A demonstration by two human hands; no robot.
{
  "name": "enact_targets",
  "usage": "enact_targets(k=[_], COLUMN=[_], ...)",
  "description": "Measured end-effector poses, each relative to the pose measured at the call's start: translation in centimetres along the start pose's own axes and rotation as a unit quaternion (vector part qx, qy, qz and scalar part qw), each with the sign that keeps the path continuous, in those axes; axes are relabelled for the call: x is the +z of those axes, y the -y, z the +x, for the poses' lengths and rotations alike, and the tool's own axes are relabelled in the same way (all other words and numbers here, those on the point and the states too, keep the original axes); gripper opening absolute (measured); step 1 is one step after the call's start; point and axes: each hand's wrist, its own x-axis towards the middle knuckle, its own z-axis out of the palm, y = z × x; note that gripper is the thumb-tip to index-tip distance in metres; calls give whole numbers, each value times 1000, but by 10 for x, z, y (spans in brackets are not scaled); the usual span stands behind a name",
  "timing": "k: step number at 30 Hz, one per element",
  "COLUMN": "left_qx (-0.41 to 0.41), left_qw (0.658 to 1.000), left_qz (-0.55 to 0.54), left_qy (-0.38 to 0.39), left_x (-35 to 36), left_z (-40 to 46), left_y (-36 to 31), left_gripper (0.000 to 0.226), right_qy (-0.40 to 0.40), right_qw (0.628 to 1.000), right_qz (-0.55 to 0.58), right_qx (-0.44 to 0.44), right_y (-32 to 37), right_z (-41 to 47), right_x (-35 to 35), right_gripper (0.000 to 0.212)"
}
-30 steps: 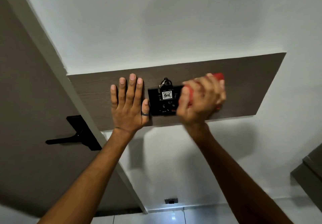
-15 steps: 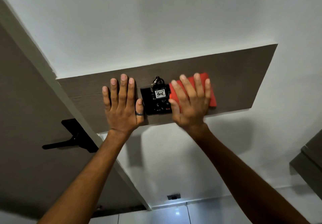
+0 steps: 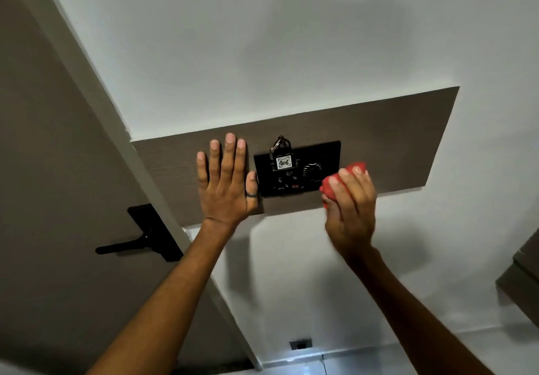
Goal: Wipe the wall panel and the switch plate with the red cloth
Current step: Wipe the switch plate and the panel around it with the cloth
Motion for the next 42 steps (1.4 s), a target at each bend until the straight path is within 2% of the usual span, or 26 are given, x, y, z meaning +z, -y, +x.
enact_targets(k=[2,6,7,10,11,13,14,17,18,20,21,22,24,25,26,28,29,30,31,33,35,38,42], left_qx=[3,0,-3,-3,-1,11,11,4,6,12,13,15,7,6,8,8,10,11,11,10,14,12,13], left_qw=[1000,1000,1000,1000,1000,999,999,999,999,999,999,999,999,998,998,998,998,998,998,998,998,998,999], left_qz=[-8,-15,-23,-12,-9,-35,-42,-39,-37,-47,-52,-50,-51,-55,-59,-61,-56,-55,-55,-57,-56,-55,-49], left_qy=[1,0,0,4,8,15,12,14,13,13,10,4,8,10,11,10,6,3,-1,-2,2,1,1], left_x=[-1,-2,-2,-2,-2,-3,-3,-4,-5,-3,-2,-2,-2,-2,-3,-1,0,-1,-1,-2,-3,-1,-2], left_z=[0,-1,-2,-1,0,-3,-5,-1,0,-2,-6,-7,-4,-3,-3,-5,-4,-4,-4,-4,-2,-5,-3], left_y=[0,0,-1,2,2,3,3,5,5,5,6,6,4,4,5,6,6,5,5,5,5,6,6], left_gripper=[64,66,66,66,66,68,66,61,61,61,62,62,63,63,63,62,61,61,61,61,61,60,61], right_qy=[-31,5,-13,-62,-60,-29,-27,-80,-84,-53,-43,-59,-104,-108,-97,-45,-25,-12,-15,-61,-95,-52,3], right_qw=[999,987,989,994,994,989,987,989,987,990,989,992,983,976,983,991,984,985,992,989,982,994,991], right_qz=[8,-51,-71,-77,-87,-112,-116,-107,-119,-117,-113,-99,-78,-86,-86,-105,-114,-112,-104,-87,-71,-76,-108], right_qx=[-44,-153,-125,38,31,-90,-104,58,68,-52,-84,-52,130,167,127,-70,-134,-133,-74,104,148,58,-78], right_y=[32,45,47,80,82,64,58,80,86,68,51,45,63,76,80,48,24,9,3,18,35,28,-10], right_z=[16,41,39,25,20,12,11,15,14,11,13,16,24,22,13,6,8,11,15,25,40,43,29], right_x=[18,52,60,80,81,78,78,86,87,82,76,75,81,86,88,74,64,53,48,53,66,66,43], right_gripper=[45,45,45,44,42,40,41,40,39,39,41,43,44,45,46,52,53,50,47,40,38,39,42])
